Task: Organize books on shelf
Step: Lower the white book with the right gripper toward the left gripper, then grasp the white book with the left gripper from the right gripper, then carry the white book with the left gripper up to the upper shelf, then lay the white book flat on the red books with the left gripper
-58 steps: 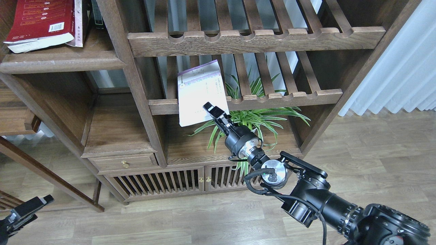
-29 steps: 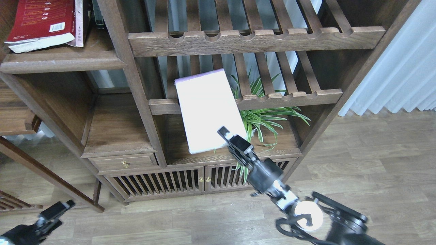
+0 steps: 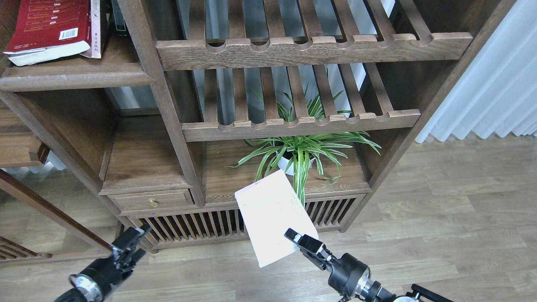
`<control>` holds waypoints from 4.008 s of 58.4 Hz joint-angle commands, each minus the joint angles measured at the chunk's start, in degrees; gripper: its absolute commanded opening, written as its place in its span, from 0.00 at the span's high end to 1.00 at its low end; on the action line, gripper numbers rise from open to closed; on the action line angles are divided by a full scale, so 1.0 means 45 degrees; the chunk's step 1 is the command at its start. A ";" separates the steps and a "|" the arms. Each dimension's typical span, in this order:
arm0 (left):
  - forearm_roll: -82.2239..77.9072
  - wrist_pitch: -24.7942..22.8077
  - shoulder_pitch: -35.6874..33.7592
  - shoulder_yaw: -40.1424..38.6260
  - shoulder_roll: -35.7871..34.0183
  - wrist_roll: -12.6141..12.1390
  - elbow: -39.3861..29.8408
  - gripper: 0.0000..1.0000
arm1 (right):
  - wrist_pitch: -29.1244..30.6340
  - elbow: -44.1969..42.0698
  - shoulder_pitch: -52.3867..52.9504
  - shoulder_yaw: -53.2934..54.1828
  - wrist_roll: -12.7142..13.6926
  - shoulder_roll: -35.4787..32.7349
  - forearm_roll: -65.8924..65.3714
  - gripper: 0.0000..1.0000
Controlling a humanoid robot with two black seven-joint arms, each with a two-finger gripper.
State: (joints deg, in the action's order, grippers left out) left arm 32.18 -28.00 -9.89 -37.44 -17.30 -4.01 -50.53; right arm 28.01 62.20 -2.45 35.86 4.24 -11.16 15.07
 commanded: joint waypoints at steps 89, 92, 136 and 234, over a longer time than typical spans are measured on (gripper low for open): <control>-0.0023 0.0000 0.0128 0.2246 0.0056 0.0461 -0.1721 0.92 | -0.0003 -0.0971 -0.1272 0.0917 0.2008 0.2481 -0.0048 0.83; -0.0023 0.0000 0.0108 0.2227 -0.0002 0.0442 -0.1760 0.92 | -0.0003 -0.0971 -0.1253 0.0897 0.2027 0.2481 -0.0125 0.62; -0.0414 0.0000 0.0206 -0.4921 -0.7053 0.0324 -0.6370 0.93 | -0.0003 -0.1752 -0.1292 0.1444 0.1949 0.2481 -0.1024 0.02; -0.1449 0.0000 -1.2528 -0.0528 -0.9027 -0.2664 -0.1038 0.92 | -0.0003 -0.1517 -0.1292 0.2108 0.1813 0.2481 -0.1024 0.01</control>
State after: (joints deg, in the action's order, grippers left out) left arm 25.74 -28.00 -63.92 -41.38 -60.33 -14.36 -57.02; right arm 28.00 55.30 -8.25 45.34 12.40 0.00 10.46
